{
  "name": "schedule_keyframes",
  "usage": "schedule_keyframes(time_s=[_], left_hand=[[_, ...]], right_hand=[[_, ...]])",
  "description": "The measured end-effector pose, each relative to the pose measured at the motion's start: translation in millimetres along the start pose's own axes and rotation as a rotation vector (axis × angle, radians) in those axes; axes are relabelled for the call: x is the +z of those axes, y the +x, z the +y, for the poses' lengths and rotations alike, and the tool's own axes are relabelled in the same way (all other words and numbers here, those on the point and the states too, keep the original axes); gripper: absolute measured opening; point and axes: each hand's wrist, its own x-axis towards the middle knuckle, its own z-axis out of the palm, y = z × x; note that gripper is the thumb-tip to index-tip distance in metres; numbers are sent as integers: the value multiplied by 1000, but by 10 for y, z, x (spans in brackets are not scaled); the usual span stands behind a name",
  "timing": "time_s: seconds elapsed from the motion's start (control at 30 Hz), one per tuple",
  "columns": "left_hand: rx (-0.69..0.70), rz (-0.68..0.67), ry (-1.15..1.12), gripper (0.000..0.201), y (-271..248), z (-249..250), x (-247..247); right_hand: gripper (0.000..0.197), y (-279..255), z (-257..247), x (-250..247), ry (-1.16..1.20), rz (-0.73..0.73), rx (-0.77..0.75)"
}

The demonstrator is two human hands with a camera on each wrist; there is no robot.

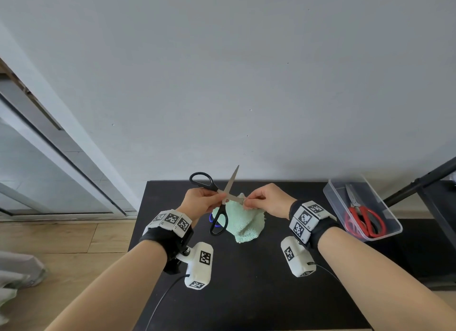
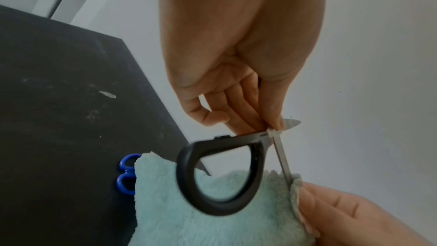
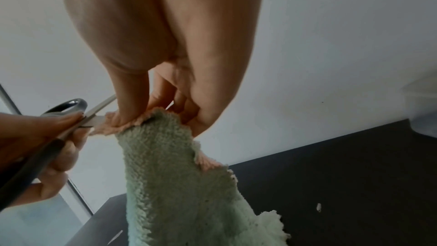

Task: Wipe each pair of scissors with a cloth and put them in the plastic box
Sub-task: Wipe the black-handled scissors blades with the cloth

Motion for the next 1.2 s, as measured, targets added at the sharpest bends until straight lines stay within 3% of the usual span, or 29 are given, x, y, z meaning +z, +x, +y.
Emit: schedule_keyframes(time_s=[0.3,0.47,0.67,0.8,1.2], left_hand=[[-19,7,-71,10,111,77,-132],[-34,-62,1,13,147,100,-152],[-4,-95,53,19,176,117,-19],[10,-88,71,24,195,133,-24],[17,-113,106,22,259,121,-89]], right_hand=[[11,4,148,-219,-7,50,42],[9,55,45,-220,251,217,-11],[10,195,-215,7,264,67,-22],[6,244,-205,46,286,71,-1],[15,248,-242,-10,25,23,-41]])
